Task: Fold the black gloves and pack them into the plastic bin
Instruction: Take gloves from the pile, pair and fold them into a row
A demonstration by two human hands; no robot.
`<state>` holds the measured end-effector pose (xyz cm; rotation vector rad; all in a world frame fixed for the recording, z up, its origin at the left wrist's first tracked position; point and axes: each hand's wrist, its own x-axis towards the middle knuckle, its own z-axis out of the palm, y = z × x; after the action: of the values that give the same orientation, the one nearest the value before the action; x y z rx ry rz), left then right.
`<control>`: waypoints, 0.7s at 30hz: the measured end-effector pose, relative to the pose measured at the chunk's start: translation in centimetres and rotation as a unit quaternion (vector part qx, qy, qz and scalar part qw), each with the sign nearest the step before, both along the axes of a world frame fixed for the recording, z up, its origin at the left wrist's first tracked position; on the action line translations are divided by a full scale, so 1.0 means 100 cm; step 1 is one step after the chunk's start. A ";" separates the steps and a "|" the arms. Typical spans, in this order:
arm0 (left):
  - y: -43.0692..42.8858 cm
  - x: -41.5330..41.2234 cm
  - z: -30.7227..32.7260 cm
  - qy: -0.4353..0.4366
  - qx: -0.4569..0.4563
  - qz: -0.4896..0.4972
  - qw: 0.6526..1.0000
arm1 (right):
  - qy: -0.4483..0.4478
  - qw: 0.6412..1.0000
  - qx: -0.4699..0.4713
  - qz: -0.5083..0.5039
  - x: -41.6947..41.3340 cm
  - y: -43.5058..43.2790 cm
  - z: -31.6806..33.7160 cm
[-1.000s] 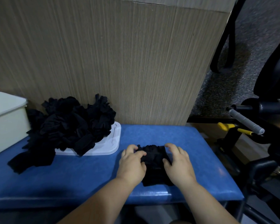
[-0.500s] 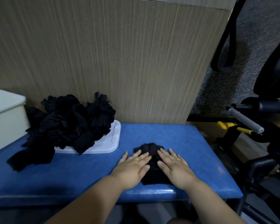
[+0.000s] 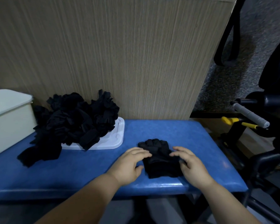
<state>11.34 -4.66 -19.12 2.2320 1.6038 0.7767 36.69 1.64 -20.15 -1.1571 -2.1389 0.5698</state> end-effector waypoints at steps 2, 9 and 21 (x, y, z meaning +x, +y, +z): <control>0.000 0.004 0.002 0.002 -0.019 -0.011 1.000 | -0.042 0.999 -0.007 0.014 0.003 -0.002 -0.003; 0.004 0.012 0.016 0.013 -0.137 0.012 0.990 | -0.114 0.991 -0.060 0.047 0.003 -0.001 0.009; 0.010 0.014 0.012 -0.103 -0.177 0.074 0.976 | -0.037 0.995 -0.079 0.045 0.001 0.010 0.001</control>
<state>12.70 -3.68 -17.92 1.7443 1.6681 0.6718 36.82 2.65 -20.04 -1.1862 -2.2518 0.7587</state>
